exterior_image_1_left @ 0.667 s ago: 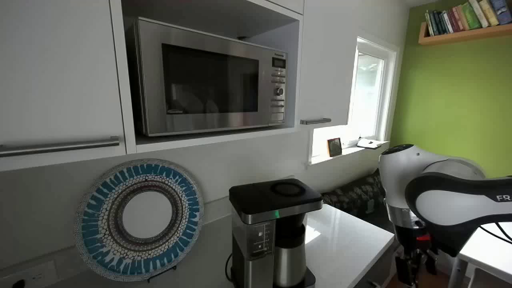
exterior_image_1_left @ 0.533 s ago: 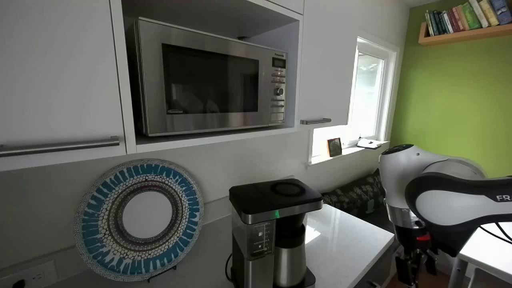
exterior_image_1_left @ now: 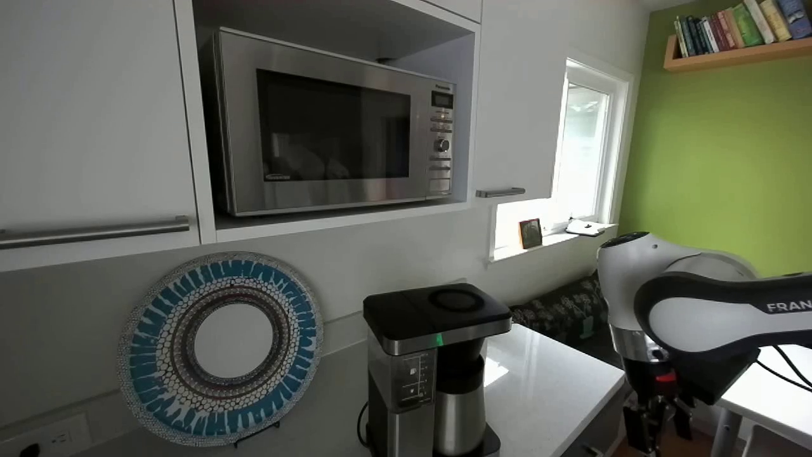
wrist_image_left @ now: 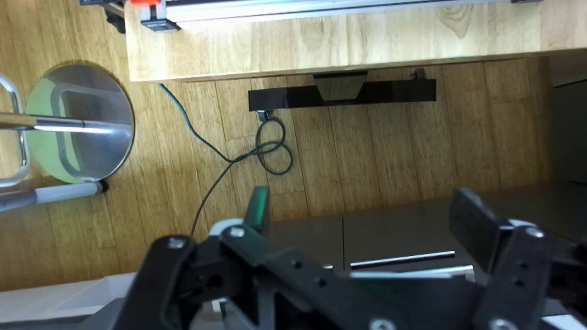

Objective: Open the top right drawer, remove the spoon from the drawer and put it on the counter

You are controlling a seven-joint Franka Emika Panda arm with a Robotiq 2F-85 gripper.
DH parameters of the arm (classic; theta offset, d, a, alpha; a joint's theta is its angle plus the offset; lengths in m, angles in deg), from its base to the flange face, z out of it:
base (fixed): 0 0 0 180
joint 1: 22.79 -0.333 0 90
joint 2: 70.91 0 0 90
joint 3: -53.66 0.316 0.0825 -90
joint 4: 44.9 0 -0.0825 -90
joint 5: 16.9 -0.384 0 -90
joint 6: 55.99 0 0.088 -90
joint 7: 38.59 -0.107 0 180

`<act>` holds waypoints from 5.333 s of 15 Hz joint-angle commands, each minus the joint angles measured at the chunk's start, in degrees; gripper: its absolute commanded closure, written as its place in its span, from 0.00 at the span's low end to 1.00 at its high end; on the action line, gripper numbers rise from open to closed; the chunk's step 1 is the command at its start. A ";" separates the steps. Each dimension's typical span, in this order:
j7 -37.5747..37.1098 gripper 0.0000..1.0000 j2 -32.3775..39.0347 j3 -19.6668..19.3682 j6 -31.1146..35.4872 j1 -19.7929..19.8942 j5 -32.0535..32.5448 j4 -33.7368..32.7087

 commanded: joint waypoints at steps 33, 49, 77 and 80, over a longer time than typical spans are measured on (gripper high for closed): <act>-12.98 0.00 35.75 -13.09 48.43 5.88 -32.90 6.52; -6.46 0.00 42.27 -8.73 55.54 3.52 -50.57 2.96; -11.79 0.00 46.67 -9.47 51.88 3.78 -48.36 6.46; -11.77 0.00 45.40 -9.99 51.67 3.84 -49.32 8.60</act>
